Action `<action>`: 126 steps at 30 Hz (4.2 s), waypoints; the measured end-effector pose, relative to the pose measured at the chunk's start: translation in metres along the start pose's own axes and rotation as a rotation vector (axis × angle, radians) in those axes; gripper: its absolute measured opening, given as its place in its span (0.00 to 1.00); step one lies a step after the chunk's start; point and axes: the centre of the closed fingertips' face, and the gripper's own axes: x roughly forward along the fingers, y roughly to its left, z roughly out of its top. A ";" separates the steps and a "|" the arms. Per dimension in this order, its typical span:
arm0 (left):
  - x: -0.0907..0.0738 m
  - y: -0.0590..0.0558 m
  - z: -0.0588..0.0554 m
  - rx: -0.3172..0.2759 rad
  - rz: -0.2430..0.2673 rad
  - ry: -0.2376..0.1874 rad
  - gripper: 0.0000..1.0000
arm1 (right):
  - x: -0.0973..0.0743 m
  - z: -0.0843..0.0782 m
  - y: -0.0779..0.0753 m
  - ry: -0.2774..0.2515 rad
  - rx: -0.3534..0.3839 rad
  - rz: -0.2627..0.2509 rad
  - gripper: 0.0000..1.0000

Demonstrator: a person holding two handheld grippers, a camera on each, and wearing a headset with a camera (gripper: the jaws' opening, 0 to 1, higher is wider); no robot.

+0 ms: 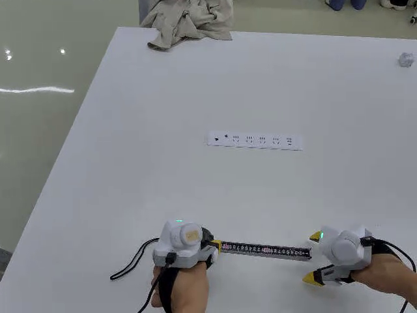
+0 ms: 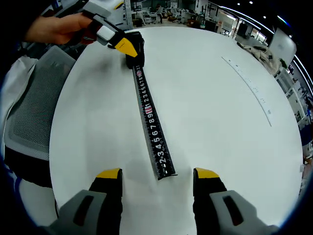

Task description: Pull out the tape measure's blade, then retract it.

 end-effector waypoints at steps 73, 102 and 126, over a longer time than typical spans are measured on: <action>0.003 -0.005 -0.002 -0.056 -0.021 -0.025 0.64 | 0.010 -0.004 -0.012 0.062 -0.144 0.082 0.16; 0.002 -0.005 -0.002 -0.030 -0.041 -0.043 0.60 | 0.009 0.001 -0.005 0.044 -0.186 0.056 0.14; 0.002 -0.005 -0.003 -0.017 -0.052 -0.041 0.60 | 0.021 0.024 0.003 0.012 -0.229 0.053 0.14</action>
